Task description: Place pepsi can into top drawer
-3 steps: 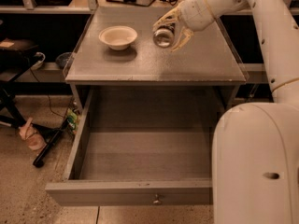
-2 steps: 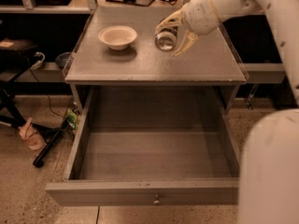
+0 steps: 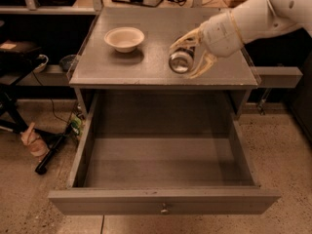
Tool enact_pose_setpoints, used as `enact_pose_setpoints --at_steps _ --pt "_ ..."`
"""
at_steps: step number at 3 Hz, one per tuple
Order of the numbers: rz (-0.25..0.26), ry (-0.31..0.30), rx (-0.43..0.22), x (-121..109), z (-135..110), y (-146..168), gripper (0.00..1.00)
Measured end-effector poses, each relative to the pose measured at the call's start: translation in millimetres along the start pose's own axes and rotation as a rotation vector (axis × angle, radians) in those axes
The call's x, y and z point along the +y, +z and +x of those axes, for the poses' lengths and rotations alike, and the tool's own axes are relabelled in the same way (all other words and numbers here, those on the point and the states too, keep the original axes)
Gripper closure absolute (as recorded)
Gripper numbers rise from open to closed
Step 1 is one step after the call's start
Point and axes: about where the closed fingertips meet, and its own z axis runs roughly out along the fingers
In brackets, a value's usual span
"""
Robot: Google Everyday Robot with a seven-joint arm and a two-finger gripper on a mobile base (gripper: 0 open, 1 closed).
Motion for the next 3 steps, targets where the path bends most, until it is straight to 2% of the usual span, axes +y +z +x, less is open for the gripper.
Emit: enact_pose_setpoints --at_steps 1,2,3 --pt "-0.002 0.047 0.044 17.4 -25.1 -2.9 1.00" --pt "-0.021 0.114 0.082 47.0 -47.5 5.3 1.00" --pt "-0.021 0.114 0.081 46.6 -47.8 5.3 1.00"
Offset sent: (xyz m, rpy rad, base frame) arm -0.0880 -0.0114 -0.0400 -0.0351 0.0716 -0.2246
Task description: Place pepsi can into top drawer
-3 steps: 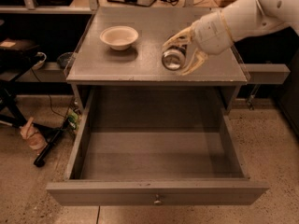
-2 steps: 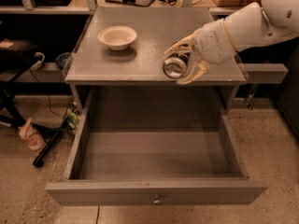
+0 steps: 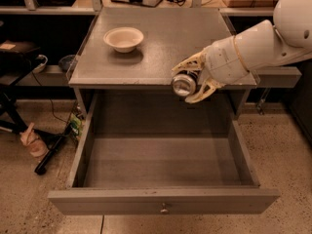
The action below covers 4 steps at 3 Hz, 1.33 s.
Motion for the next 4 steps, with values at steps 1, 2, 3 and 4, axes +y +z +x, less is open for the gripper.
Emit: enact_pose_setpoints --at_steps 1,2,3,4 --pt "0.010 -0.025 -0.011 -12.1 -10.1 -1.1 1.00" --pt "-0.007 -0.015 -0.033 -4.7 -34.9 -11.7 1.00" --pt "-0.031 0.064 -0.002 28.8 -61.0 -28.5 1.00" --pt "-0.043 0.128 0.061 62.8 -62.1 -23.0 1.00"
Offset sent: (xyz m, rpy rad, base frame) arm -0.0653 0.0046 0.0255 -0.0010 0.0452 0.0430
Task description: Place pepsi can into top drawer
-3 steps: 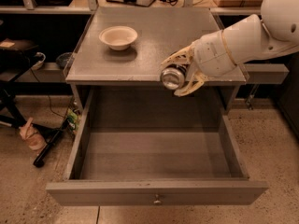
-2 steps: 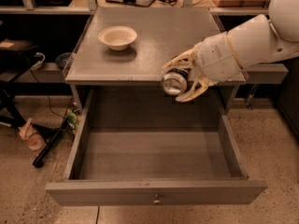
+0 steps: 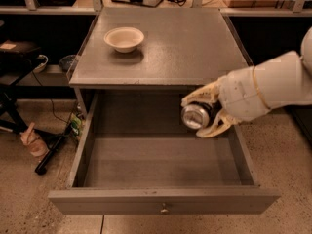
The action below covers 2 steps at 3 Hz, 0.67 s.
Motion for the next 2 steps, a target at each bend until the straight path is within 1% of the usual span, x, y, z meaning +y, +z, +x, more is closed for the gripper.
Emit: enact_pose_setpoints --at_steps 1,2 --pt "-0.006 0.063 0.055 28.0 20.5 31.7 1.00" --pt "-0.012 0.086 0.068 36.5 36.3 54.3 1.00"
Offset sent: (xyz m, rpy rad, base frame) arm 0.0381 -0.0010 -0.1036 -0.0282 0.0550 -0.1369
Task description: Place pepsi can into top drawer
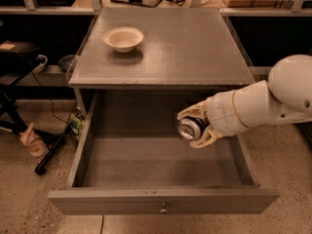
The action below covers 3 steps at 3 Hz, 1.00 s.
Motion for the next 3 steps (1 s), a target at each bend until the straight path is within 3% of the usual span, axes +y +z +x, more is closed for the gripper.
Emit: enact_pose_setpoints --at_steps 2,3 --pt "-0.013 0.023 -0.022 5.3 22.7 40.8 1.00" --pt "-0.012 0.028 -0.079 12.0 31.9 59.1 1.00"
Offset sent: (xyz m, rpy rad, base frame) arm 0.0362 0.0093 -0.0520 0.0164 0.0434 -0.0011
